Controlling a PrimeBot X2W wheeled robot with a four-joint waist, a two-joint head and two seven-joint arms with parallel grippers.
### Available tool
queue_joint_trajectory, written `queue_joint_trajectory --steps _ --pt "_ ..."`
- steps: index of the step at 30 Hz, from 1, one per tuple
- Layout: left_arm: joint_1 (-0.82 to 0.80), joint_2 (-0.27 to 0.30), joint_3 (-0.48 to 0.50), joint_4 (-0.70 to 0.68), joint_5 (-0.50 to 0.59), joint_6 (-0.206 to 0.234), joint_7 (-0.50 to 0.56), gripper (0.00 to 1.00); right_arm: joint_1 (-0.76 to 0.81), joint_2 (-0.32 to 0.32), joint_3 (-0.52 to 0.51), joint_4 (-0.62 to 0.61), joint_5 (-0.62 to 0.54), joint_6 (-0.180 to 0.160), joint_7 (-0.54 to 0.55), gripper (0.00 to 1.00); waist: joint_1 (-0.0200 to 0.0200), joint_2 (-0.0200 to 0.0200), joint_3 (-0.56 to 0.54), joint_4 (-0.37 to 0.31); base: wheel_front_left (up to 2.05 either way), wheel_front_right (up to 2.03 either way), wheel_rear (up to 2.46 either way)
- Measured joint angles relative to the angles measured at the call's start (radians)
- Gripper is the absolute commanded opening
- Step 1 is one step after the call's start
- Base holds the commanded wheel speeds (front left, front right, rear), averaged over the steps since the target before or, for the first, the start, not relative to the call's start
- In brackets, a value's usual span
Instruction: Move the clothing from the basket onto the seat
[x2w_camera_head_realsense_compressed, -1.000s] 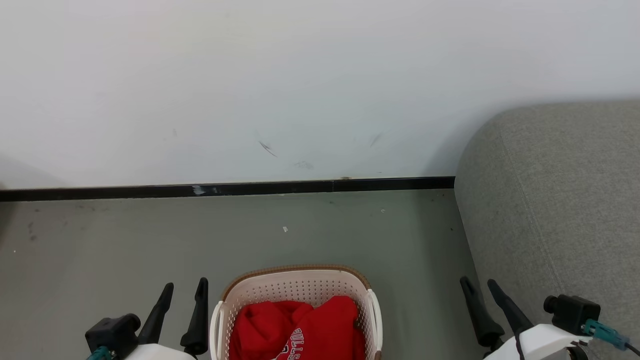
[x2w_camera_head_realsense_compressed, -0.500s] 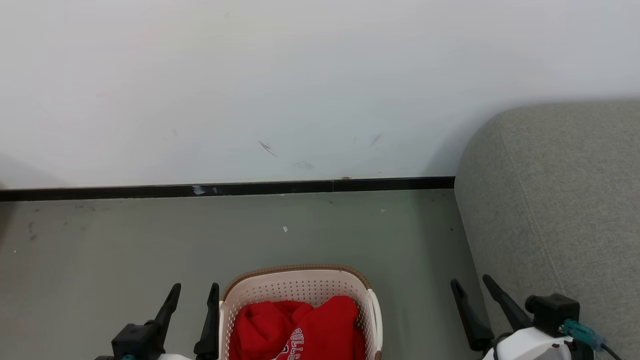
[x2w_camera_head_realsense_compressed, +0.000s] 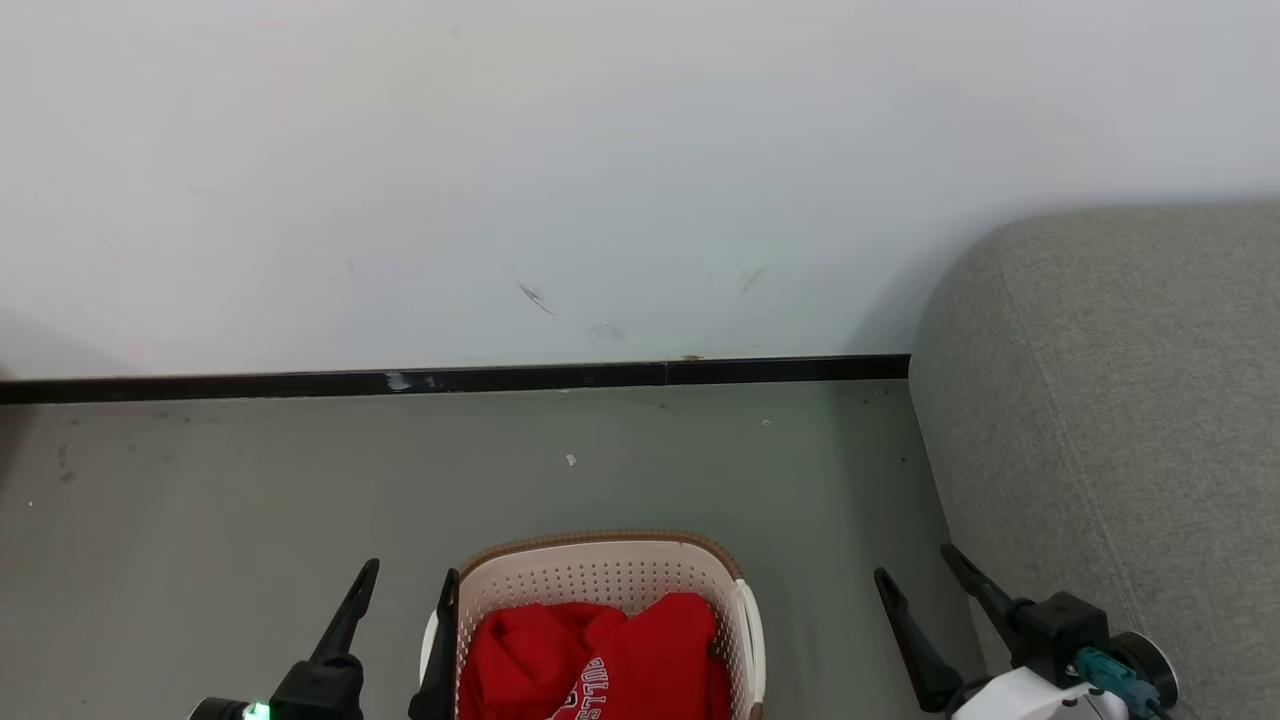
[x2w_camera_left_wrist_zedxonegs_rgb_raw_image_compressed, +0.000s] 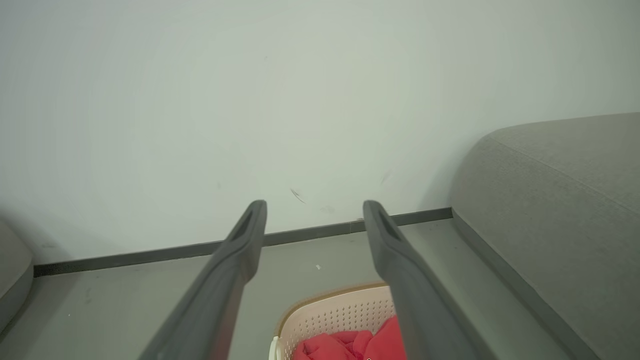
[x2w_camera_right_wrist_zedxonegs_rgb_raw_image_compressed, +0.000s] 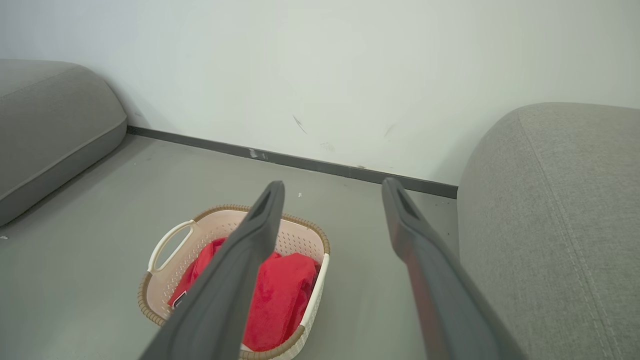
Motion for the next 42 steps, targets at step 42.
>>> queue_joint_trajectory --steps 42 --pt "0.029 -0.008 0.047 0.009 0.005 0.005 0.0 1.0 0.006 0.002 0.005 -0.037 0.03 0.0 -0.001 1.0 -0.0002 0.0 0.012 0.002 0.0 0.0 0.0"
